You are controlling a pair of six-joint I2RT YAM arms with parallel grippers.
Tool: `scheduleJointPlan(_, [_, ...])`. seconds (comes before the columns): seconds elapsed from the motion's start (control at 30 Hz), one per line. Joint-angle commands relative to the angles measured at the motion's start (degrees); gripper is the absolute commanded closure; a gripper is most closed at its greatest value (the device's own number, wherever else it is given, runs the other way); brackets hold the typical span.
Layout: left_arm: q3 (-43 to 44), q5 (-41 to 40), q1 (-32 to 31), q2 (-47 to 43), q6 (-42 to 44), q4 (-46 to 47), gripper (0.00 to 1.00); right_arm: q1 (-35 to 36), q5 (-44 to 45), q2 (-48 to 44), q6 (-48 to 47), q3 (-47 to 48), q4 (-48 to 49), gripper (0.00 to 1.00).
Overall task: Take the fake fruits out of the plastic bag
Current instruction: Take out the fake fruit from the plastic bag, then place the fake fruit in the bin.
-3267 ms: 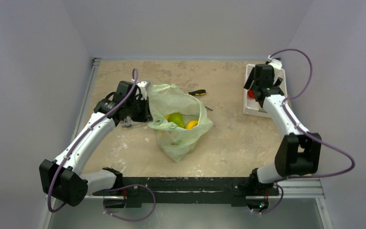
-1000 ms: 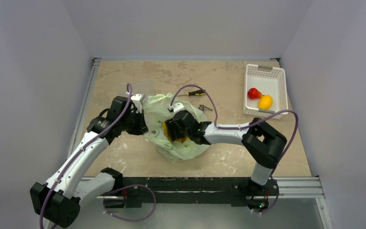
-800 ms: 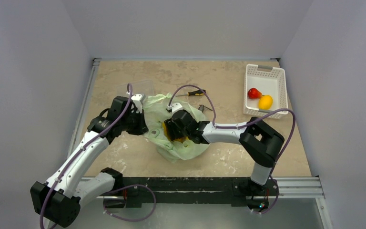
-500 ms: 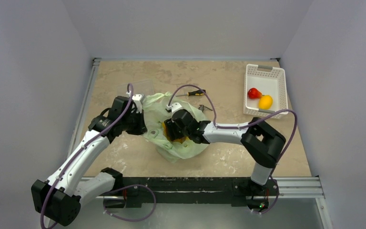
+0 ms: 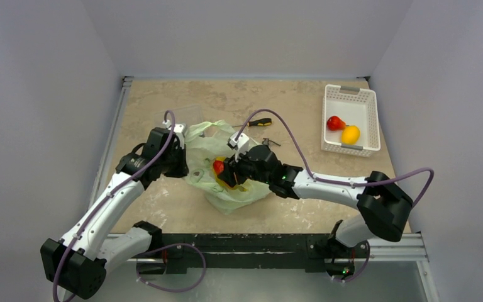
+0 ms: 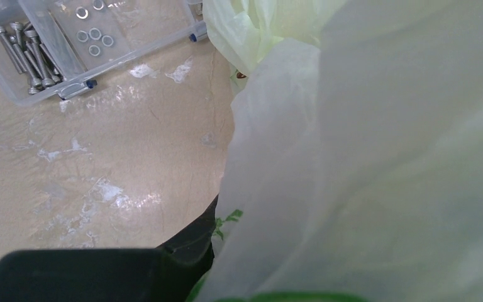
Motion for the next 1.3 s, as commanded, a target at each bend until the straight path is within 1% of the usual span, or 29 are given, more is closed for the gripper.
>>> scheduleJointPlan(0.0, [1.17,-1.61,-0.23,-0.45,-0.41,0.16,1.0,0.05,-7.34,-2.76,-3.72,-2.4,6.48,1.0])
scheduleJointPlan(0.17, [1.22,-1.21,-0.23,0.62,-0.32,0.15,1.0,0.0,-9.86,-7.08,-4.1,-1.02,9.35,1.0])
scheduleJointPlan(0.23, [1.46,-1.08,-0.26,1.38,-0.19,-0.03,1.0,0.05,-10.93,-7.69,-2.78,0.0,11.22,1.0])
scheduleJointPlan(0.3, [1.65,-1.0,-0.26,2.02,-0.14,-0.33,1.0,-0.06,-9.97,-8.29,-1.06,0.78,13.2,1.0])
scheduleJointPlan(0.37, [1.58,-1.09,-0.25,2.24,-0.12,-0.42,1.0,-0.05,-7.23,-9.42,0.63,1.37,15.03,1.0])
scheduleJointPlan(0.47, [1.6,-1.64,-0.24,1.96,-0.14,-0.52,1.0,-0.12,0.16,-11.48,2.34,2.47,13.87,1.0])
scheduleJointPlan(0.57, [1.6,-1.69,-0.24,1.98,-0.23,-0.71,1.0,-0.17,10.83,-14.35,2.66,2.03,11.21,1.0])
scheduleJointPlan(0.67, [1.58,-2.02,-0.23,2.02,-0.23,-0.6,1.0,-0.25,25.3,-18.73,3.62,-1.32,9.74,1.0])
scheduleJointPlan(0.7, [1.58,-2.13,-0.28,2.0,-0.23,-0.63,1.0,-0.55,31.69,-20.2,4.01,-2.65,8.98,1.0])
scheduleJointPlan(0.77, [1.63,-2.13,-0.22,1.94,-0.23,-0.58,1.0,-1.85,39.55,-22.71,4.96,-5.11,6.92,1.0])
scheduleJointPlan(0.83, [1.67,-2.13,-0.22,1.92,-0.23,-0.53,1.0,-5.26,42.61,-24.71,7.18,-6.81,3.61,1.0])
scheduleJointPlan(0.9, [1.71,-2.13,-0.24,1.99,-0.14,-0.45,1.0,-10.23,42.67,-26.12,9.8,-8.35,0.03,1.0])
scheduleJointPlan(1.03, [1.77,-2.13,-0.22,1.89,-0.14,-0.49,1.0,-19.79,42.09,-25.51,10.5,-9.06,-5.1,1.0])
scheduleJointPlan(1.07, [1.72,-0.98,-0.26,1.85,-0.14,-0.53,1.0,-22.58,41.85,-24.77,10.66,-8.57,-6.45,1.0])
scheduleJointPlan(1.17, [1.58,-0.83,-0.3,1.69,-0.14,-0.58,1.0,-28.16,41.26,-21.13,10.61,-4.92,-10.24,1.0])
scheduleJointPlan(1.27, [1.58,-0.92,-0.28,1.59,-0.14,-0.62,1.0,-32.85,45.01,-15.28,11.28,1.15,-16.36,1.0])
